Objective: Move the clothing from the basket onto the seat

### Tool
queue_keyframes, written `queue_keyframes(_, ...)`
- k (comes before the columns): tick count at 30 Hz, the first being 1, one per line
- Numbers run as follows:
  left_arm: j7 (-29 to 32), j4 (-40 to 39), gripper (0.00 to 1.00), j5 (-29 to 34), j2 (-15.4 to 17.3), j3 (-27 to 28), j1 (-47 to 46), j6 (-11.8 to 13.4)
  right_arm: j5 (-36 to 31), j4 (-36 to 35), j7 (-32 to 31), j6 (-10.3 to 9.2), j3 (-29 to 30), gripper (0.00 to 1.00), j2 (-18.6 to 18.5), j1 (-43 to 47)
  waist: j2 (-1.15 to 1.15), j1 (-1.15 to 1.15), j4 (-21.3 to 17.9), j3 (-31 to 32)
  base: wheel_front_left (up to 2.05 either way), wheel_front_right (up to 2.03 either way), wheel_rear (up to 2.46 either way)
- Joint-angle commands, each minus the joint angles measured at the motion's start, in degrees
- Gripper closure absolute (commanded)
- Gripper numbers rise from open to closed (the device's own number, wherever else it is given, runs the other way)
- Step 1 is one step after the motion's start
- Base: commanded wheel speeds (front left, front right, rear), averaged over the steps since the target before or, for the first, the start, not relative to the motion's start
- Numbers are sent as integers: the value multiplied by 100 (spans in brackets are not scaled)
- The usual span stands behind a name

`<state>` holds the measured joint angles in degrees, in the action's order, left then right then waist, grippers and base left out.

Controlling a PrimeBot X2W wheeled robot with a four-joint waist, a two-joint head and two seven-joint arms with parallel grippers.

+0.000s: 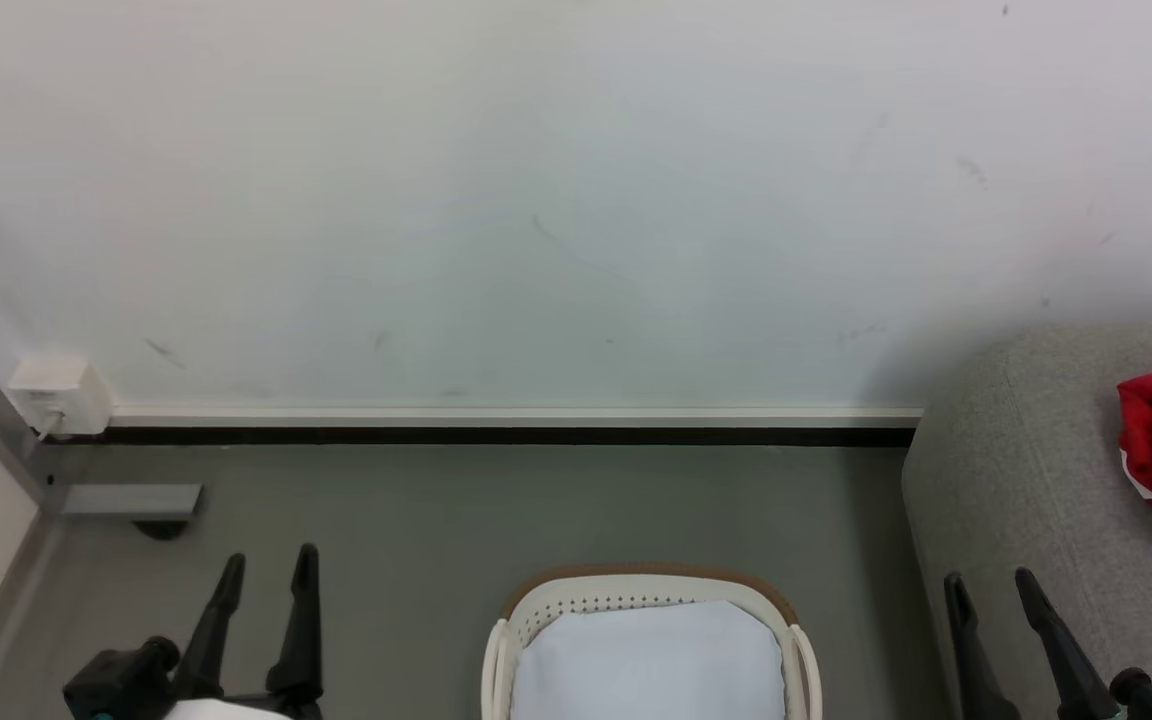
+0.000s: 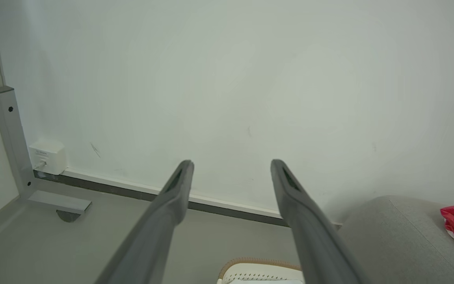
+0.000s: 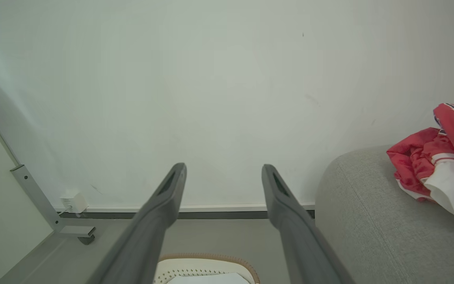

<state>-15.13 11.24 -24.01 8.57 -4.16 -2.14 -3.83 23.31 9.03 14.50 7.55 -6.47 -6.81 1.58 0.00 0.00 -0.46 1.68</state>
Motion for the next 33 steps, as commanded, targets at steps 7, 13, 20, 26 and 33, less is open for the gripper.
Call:
queue_keyframes(7, -2, 50, 0, 434, -178, 310, 71, -222, -62, 120, 73, -13, -205, 0, 44, -36, 0, 0, -215, -44, 0, 0, 0)
queue_keyframes(13, -2, 126, 0, 643, -280, 444, 35, -300, -122, 55, 74, -13, -98, 0, 88, -152, 0, 0, -295, -59, 0, 0, 0)
queue_keyframes(20, -2, 210, 0, 800, -340, 514, -31, -345, -159, 20, 72, -13, -23, 0, 116, -221, 0, 0, -326, -76, 0, 0, 0)
queue_keyframes(26, -2, 262, 0, 811, -374, 533, -58, -365, -166, 61, 72, -13, 0, 0, 125, -237, 0, 0, -338, -79, 0, 0, 0)
queue_keyframes(33, -2, 298, 0, 886, -399, 565, -76, -373, -198, 102, 72, -13, -16, 0, 128, -258, 0, 0, -349, -80, 0, 0, 0)
